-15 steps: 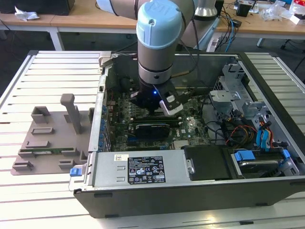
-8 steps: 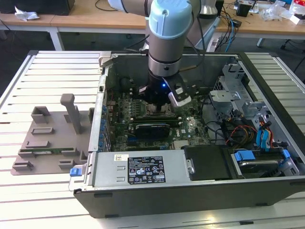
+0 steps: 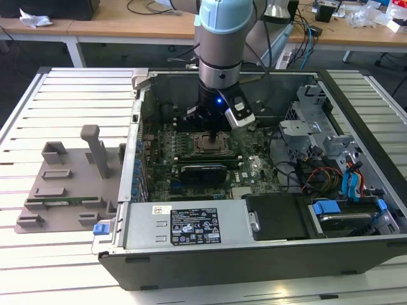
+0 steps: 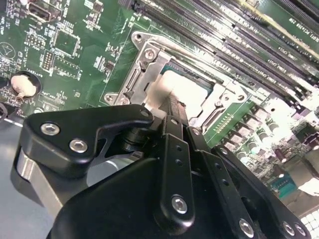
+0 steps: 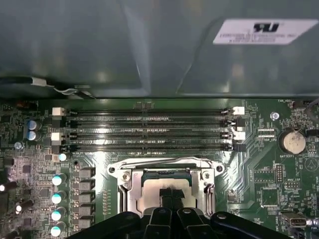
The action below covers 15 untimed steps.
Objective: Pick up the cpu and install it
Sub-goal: 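Install the second cpu locking lever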
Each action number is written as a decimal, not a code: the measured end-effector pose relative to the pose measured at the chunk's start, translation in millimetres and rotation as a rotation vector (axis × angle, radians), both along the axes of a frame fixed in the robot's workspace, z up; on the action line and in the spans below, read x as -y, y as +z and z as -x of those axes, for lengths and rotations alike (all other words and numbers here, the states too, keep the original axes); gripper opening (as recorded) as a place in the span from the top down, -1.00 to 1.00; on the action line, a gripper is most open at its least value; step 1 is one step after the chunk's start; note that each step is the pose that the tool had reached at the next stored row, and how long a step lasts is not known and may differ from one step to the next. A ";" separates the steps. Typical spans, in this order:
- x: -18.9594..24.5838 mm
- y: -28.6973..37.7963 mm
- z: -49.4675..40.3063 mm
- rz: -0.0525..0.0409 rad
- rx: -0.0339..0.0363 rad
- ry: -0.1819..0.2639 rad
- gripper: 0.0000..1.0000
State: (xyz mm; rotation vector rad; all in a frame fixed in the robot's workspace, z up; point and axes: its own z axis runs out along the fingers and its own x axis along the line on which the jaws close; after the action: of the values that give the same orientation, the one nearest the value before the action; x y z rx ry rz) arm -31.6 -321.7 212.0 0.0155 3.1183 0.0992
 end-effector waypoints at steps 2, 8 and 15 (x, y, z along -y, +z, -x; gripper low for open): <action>-3.6 2.8 0.0 0.0130 -0.0001 0.000 0.79; -11.6 17.3 0.0 0.0451 0.0003 0.000 0.79; -14.8 47.4 0.0 0.0830 0.0002 0.000 0.79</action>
State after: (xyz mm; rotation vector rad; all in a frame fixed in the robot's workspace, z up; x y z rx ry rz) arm -31.6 -306.9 259.4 0.0141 3.1191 -0.0303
